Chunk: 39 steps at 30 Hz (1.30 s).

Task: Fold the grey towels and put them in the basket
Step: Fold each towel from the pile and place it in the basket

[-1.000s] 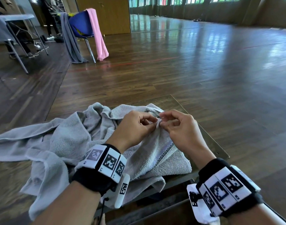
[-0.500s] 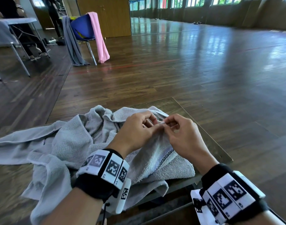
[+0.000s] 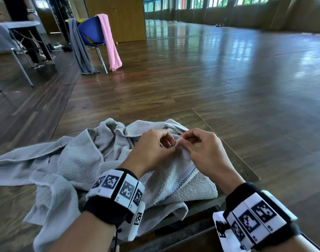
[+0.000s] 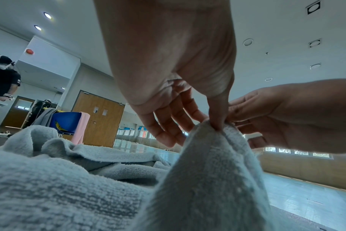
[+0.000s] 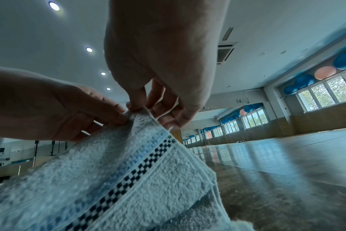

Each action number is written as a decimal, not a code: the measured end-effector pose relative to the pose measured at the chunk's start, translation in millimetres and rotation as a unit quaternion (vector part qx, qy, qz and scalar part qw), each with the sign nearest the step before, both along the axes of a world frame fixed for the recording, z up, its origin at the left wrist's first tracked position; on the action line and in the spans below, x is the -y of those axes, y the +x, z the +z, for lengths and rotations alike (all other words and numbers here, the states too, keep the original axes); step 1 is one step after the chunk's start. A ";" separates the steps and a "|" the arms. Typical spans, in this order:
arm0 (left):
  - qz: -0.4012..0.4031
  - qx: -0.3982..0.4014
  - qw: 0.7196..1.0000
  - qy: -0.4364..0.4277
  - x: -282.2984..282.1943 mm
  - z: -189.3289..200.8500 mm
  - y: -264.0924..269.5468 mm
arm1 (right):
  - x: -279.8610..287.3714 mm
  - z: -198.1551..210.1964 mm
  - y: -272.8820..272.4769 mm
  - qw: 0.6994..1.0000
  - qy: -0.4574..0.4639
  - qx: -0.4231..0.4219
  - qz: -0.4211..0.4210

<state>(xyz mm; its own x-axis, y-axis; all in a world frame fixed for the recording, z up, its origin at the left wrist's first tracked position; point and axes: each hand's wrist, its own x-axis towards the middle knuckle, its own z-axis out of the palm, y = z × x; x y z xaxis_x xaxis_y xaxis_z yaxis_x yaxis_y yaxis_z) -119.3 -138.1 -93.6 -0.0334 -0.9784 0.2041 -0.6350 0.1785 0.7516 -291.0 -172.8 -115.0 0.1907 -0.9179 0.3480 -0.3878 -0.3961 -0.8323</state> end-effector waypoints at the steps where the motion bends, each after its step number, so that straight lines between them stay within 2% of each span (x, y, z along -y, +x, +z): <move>1: -0.008 0.001 1.000 0.011 0.3 -0.6 0.1 | 0.8 0.7 -1.2 1.000 -0.006 -0.001 -0.008; 6: -0.017 0.002 0.996 0.086 3.8 -0.9 9.5 | 6.5 6.6 -10.0 0.999 -0.032 0.018 -0.029; 11: -0.030 0.017 0.993 0.110 -2.8 3.4 25.6 | 11.9 10.3 -20.1 0.997 -0.035 0.028 -0.056; 16: 0.048 0.032 0.994 0.097 -31.1 7.5 58.3 | 15.6 11.5 -26.3 0.995 -0.028 0.011 -0.095; 18: 0.078 0.039 0.994 0.063 -47.2 7.7 74.4 | 15.8 11.1 -26.8 0.994 -0.028 0.004 -0.103; 22: 0.145 0.021 0.989 -0.011 -77.4 7.7 97.8 | 13.4 11.3 -29.5 0.994 -0.029 -0.007 -0.108; 25: 0.184 -0.014 0.983 -0.011 -93.7 4.5 116.3 | 13.1 12.4 -35.1 0.992 -0.025 -0.010 -0.125; 31: 0.162 -0.006 0.985 0.054 -108.9 -2.6 129.8 | 9.2 8.7 -39.6 0.993 -0.014 -0.016 -0.118; 39: 0.183 -0.022 0.983 0.005 -105.3 -1.4 130.7 | 9.0 1.6 -40.6 0.993 0.003 -0.011 -0.117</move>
